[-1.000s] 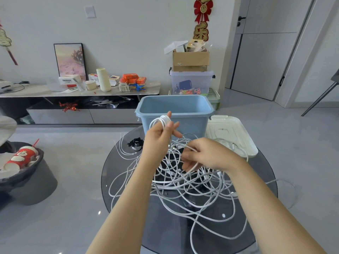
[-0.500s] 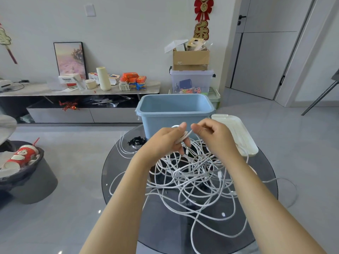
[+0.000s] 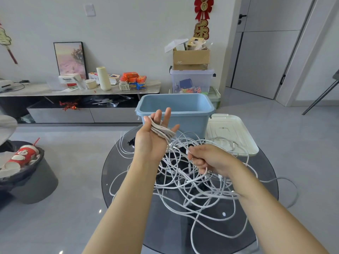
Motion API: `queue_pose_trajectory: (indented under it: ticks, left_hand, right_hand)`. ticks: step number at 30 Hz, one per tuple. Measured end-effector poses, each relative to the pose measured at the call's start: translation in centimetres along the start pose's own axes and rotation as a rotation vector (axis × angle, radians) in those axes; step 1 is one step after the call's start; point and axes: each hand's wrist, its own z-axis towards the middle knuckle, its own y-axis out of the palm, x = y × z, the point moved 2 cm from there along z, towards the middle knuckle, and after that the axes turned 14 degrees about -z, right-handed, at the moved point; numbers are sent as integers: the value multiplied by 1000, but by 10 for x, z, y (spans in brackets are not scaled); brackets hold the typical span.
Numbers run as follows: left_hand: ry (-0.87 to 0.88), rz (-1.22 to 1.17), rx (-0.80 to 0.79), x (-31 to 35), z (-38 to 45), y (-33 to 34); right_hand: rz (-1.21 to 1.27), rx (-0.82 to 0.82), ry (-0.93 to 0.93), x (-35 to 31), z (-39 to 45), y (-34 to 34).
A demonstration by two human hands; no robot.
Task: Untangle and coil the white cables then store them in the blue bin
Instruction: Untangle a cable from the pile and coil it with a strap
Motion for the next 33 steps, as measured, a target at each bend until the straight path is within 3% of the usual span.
queue_pose_trajectory:
  ticks: [3, 5, 10, 14, 16, 19, 24, 28, 30, 33]
  left_hand:
    - [62, 183, 20, -1, 4, -4]
    - [101, 357, 15, -4, 3, -7]
    - [218, 1252, -76, -12, -8, -5]
    - [193, 1750, -140, -19, -13, -1]
    - [123, 1885, -169, -19, -13, -2]
    - [9, 1933, -177, -17, -14, 0]
    - [131, 1871, -194, -8, -15, 5]
    - [87, 1575, -141, 2, -15, 8]
    - [43, 1409, -153, 6, -14, 10]
    - [-175, 1208, -201, 4, -14, 10]
  right_hand:
    - [-152, -120, -36, -13, -11, 1]
    - [-292, -94, -74, -25, -18, 1]
    - [-475, 163, -99, -42, -25, -5]
    - [-653, 378, -63, -44, -26, -10]
    - [-653, 447, -82, -45, -28, -11]
    - [-597, 455, -128, -47, -29, -9]
    - [-564, 393, -126, -41, -25, -17]
    - [-511, 382, -156, -37, -29, -28]
    - [-467, 453, -208, -38, -29, -32]
    - [-299, 603, -324, -44, -25, -36]
